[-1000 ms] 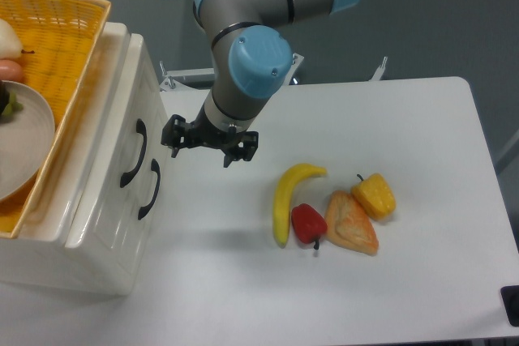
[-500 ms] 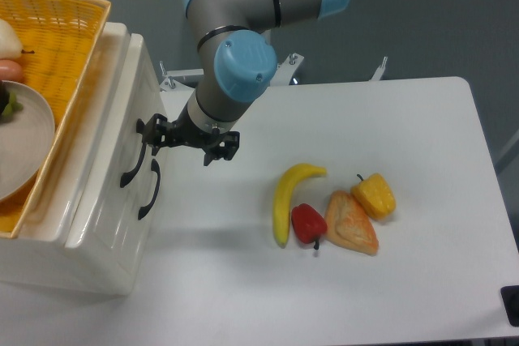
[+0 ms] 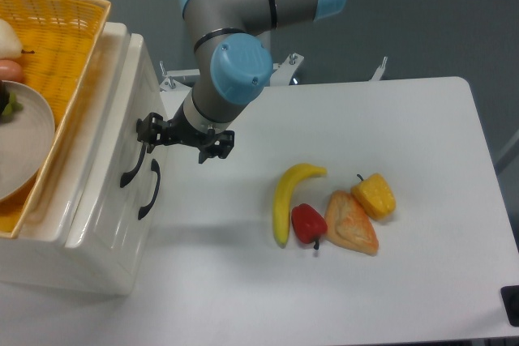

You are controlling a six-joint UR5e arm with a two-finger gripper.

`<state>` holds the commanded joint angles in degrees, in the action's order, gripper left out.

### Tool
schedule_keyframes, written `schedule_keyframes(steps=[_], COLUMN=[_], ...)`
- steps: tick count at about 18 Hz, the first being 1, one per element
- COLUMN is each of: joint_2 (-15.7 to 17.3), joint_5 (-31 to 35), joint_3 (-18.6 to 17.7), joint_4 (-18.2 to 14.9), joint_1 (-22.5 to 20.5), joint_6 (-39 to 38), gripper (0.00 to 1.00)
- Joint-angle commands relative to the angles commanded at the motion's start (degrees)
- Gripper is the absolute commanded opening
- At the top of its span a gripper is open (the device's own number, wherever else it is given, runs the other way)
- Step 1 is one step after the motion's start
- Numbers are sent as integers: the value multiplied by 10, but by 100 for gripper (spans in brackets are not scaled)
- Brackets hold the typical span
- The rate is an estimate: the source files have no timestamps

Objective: Slide open the top white drawer

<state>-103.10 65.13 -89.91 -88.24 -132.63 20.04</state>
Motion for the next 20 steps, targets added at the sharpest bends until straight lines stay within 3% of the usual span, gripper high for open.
schedule_keyframes(steps=[20], joint_2=[-4], joint_5=[-28], joint_3=[-3], joint_4=[4], joint_1=[4], joint_6=[4], gripper=[100])
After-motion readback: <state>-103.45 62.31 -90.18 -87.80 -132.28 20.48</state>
